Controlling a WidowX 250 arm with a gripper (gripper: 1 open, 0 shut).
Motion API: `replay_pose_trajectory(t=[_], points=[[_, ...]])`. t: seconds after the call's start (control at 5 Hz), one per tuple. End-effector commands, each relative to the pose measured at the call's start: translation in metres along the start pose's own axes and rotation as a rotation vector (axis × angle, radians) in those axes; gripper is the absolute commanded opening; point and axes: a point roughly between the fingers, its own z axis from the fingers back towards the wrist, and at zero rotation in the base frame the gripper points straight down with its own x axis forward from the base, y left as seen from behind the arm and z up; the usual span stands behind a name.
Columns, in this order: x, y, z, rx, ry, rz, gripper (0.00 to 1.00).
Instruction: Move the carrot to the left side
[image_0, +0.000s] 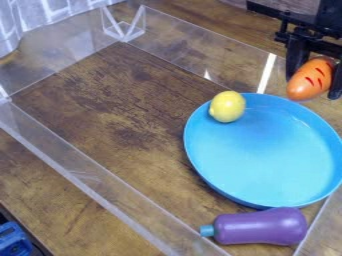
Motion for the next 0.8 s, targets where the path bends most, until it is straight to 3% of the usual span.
replay_pose_trajectory(t=[0.0, 0.2, 0.4, 0.6], points=[[-0.015, 0.002, 0.043, -0.016, -0.074, -0.058, 0.0], [-0.024, 0.016, 0.055, -0.017, -0.07, -0.088, 0.0], [-0.044, 0.029, 0.051, -0.016, -0.059, -0.106, 0.0], [-0.053, 0.032, 0.043, -0.019, -0.054, -0.134, 0.0]])
